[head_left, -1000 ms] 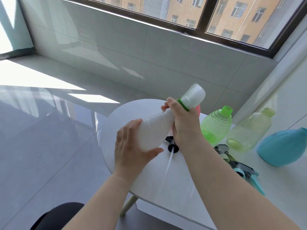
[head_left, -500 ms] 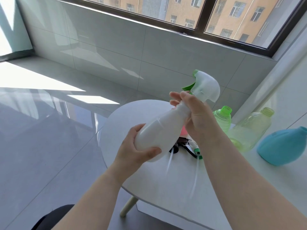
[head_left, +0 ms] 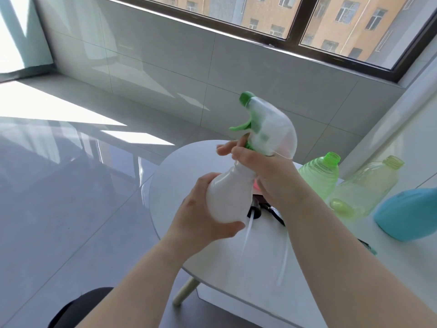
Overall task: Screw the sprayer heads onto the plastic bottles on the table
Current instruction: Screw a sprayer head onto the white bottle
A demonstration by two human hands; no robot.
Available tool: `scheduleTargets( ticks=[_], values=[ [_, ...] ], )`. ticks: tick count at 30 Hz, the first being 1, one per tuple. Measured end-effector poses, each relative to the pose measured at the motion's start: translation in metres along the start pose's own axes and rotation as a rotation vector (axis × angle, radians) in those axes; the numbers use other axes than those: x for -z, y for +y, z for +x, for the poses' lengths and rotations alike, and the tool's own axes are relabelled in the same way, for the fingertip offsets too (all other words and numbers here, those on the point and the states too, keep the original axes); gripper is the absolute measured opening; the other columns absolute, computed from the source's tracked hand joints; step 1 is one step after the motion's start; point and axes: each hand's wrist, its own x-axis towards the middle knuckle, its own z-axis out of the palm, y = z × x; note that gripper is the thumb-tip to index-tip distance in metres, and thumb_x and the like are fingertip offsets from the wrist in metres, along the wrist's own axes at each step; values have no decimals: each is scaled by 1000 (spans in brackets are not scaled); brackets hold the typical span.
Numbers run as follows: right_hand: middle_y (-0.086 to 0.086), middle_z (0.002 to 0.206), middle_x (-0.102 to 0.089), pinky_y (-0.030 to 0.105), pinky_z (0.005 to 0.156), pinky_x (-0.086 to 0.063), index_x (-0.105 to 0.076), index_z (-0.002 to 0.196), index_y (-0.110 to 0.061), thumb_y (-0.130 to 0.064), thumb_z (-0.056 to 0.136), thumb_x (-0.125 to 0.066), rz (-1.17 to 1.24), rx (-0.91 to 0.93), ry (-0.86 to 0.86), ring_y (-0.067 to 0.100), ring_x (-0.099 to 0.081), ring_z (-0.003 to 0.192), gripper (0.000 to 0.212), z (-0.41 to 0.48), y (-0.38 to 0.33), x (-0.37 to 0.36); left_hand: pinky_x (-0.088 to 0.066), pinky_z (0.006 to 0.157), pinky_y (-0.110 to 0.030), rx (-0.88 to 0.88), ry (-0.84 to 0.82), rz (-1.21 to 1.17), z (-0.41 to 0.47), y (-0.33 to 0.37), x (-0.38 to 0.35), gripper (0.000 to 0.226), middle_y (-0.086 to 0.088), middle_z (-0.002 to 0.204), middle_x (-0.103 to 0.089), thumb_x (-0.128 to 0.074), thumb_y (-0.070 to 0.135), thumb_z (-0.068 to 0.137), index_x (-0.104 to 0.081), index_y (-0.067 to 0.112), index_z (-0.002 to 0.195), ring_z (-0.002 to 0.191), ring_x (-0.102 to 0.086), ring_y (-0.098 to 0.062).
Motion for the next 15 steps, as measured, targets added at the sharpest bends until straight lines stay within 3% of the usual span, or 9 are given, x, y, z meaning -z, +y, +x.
scheduleTargets(
  ticks=[3,5,7,10,13,15],
  values=[
    [-15,70,-71,32,77,-46,-61,53,-30,-17,67,-56,-30,63,117,11,-61,87,20,0,6,-8,-36,58,-7,14,63,48,-1,1,-5,75,30,88,-43,-79,31,46,-31,51,100,79,-46,12],
    [-17,69,-71,30,75,-46,-62,53,-31,-17,67,-55,-31,76,196,14,-57,85,21,0,7,-11,-35,65,-14,10,101,88,-1,0,-9,82,29,89,-41,-80,32,47,-34,36,115,80,-46,0],
    [-17,67,-70,27,69,-46,-63,52,-31,-17,66,-55,-33,72,251,13,-56,80,21,0,9,-13,-35,72,-20,16,103,108,-1,-1,-11,85,28,91,-39,-79,33,48,-33,33,118,84,-44,-6],
    [-16,68,-69,25,60,-43,-63,51,-30,-19,66,-56,-88,-15,276,8,-53,66,19,-1,8,-14,-34,62,-15,65,28,74,0,-3,-9,78,30,89,-39,-76,35,48,-22,49,103,80,-46,1],
    [-8,80,-67,28,70,-48,-62,65,-27,-18,67,-64,-109,-94,181,9,-58,76,9,-1,4,-8,-34,60,-12,97,-29,15,2,-7,-6,71,29,90,-37,-77,29,53,-17,49,86,81,-42,9],
    [-7,88,-64,30,80,-51,-59,82,-23,-16,67,-63,-146,-123,46,11,-60,85,17,-2,-1,-2,-32,60,-10,98,-27,-13,5,-9,-3,72,28,90,-36,-79,25,55,-20,50,89,81,-42,8]
  ],
)
